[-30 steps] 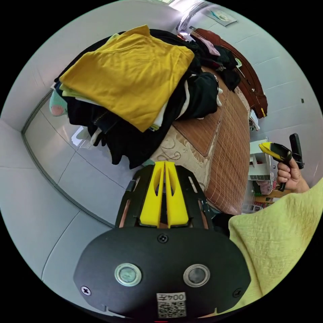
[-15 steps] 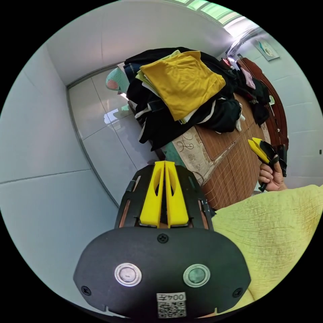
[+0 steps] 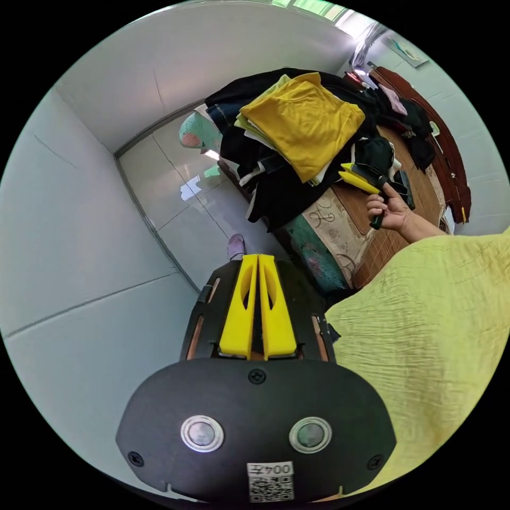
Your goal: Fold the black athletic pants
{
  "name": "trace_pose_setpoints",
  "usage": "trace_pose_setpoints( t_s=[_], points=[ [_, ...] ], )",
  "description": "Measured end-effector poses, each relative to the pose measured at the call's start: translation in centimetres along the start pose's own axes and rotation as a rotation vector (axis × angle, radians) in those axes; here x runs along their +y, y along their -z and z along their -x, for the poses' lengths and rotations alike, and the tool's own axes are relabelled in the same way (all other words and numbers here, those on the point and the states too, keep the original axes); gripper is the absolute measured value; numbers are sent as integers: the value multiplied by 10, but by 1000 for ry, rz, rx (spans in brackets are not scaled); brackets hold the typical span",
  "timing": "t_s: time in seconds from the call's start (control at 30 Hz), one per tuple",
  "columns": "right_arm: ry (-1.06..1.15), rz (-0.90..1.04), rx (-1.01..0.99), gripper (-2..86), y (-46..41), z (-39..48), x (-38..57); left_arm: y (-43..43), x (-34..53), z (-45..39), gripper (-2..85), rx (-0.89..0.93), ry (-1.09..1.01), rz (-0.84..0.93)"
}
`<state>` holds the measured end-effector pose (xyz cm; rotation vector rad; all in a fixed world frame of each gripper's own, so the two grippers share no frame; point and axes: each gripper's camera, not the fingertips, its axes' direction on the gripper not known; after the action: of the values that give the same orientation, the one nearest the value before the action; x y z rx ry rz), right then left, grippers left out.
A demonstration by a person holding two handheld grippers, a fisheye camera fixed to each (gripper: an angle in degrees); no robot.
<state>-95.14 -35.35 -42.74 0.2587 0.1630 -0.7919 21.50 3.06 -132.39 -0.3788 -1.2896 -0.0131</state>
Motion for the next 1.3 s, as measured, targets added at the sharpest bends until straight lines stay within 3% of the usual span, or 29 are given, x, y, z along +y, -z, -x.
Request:
trace_pose_setpoints(
  t_s=[0.2,0.4,0.6,1.17,1.3],
  points=[
    [-56,-108,51,98,-41,-22,-16,40,-54,50,2,-12,-141,22],
    [-60,-90,128,94,-66,-32,-7,61,-96,67,2,-50,-241,23],
    [-93,-171,126,93,-57,-52,19,68,-113,33,5,-118,-441,60],
    [-21,-155,-67,74,-71,-96,34,38,-141,-103,79,-438,-1007,16],
    [-45,-150,-32,83,-68,-105,35,34,-145,-121,84,-459,-1059,-7]
  ],
)
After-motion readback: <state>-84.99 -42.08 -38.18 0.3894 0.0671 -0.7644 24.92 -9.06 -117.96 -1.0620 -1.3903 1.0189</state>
